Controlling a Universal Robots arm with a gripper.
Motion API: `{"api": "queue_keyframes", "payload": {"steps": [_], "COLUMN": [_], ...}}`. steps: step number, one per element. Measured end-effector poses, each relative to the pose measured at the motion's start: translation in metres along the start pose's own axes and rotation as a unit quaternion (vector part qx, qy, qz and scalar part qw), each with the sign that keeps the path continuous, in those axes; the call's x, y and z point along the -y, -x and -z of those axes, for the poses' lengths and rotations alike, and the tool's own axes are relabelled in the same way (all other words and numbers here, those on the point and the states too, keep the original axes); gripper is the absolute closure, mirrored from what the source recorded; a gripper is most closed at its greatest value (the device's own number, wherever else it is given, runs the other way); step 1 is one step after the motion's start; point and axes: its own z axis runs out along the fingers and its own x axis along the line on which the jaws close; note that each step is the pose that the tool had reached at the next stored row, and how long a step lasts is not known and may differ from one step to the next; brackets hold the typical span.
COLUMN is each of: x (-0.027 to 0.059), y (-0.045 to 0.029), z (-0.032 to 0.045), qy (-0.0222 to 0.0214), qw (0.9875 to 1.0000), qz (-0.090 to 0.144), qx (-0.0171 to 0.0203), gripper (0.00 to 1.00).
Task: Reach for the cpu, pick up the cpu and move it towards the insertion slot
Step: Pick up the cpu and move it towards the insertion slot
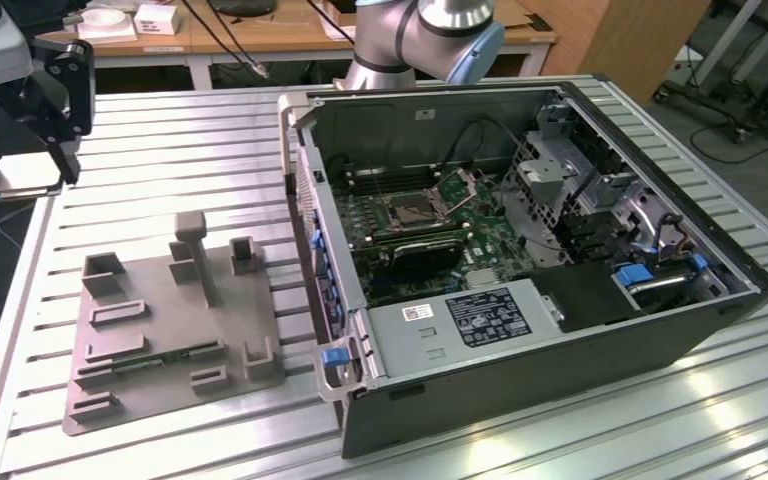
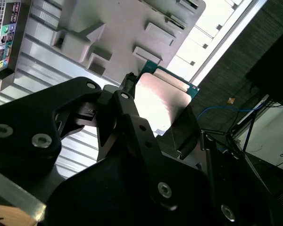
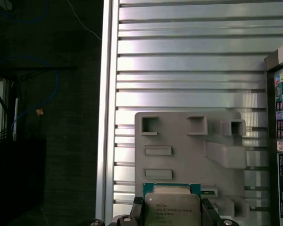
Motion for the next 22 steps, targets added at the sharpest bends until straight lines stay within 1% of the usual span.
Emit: {"api": "queue_keyframes", "payload": {"steps": [22], "x": [0.0001], "y": [0.0063], "z": [-0.0001], "qy": [0.0], "qw": [1.0], "qz": [0.0], "qx": [0.0001], "gripper": [0.45]}}
